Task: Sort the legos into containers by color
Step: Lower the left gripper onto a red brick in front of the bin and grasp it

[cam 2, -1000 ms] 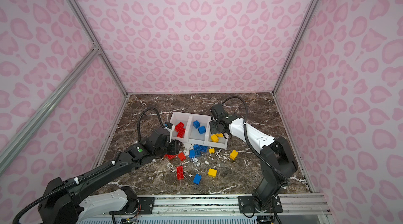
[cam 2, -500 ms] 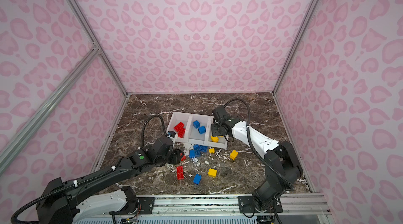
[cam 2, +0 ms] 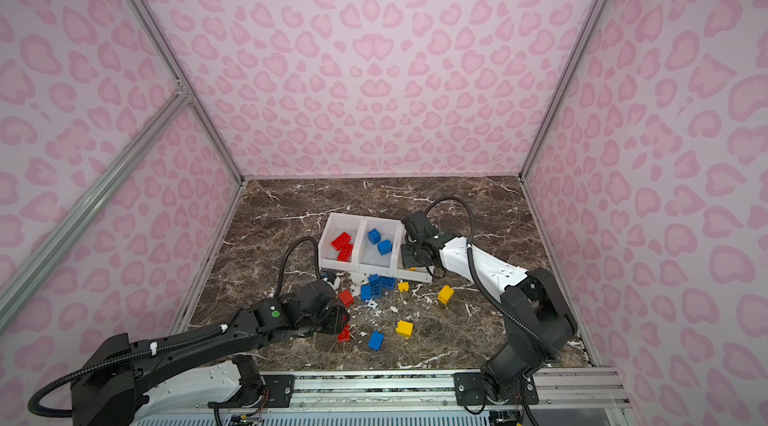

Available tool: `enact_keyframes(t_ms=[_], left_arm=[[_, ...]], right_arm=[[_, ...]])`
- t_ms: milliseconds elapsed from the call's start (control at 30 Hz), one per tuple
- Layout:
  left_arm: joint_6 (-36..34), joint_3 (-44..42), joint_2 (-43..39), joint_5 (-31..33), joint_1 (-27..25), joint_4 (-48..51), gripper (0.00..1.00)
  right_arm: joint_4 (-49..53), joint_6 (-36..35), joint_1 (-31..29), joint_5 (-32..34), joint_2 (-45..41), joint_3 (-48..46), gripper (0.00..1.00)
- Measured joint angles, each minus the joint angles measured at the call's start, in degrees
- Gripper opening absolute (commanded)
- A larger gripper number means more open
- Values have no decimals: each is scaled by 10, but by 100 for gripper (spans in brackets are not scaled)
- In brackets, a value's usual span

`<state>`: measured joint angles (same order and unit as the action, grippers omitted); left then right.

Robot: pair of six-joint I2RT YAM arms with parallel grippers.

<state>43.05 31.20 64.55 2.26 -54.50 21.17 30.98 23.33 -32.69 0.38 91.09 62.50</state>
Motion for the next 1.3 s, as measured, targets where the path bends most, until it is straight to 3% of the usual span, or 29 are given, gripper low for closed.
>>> enact_keyframes(t_ms=[467, 667, 1033, 1300], left_arm=[[4, 21, 86, -3, -23, 0, 51], [3, 28, 111, 6, -30, 1, 43], [-5, 41, 120, 23, -37, 8, 39], [-53, 112, 116, 59, -21, 34, 39]], right_arm=[[-3, 0, 0, 0, 0, -10, 65], [-6, 2, -1, 0, 0, -12, 65], [-10, 5, -1, 1, -9, -21, 63], [-9, 5, -1, 7, -27, -23, 63]])
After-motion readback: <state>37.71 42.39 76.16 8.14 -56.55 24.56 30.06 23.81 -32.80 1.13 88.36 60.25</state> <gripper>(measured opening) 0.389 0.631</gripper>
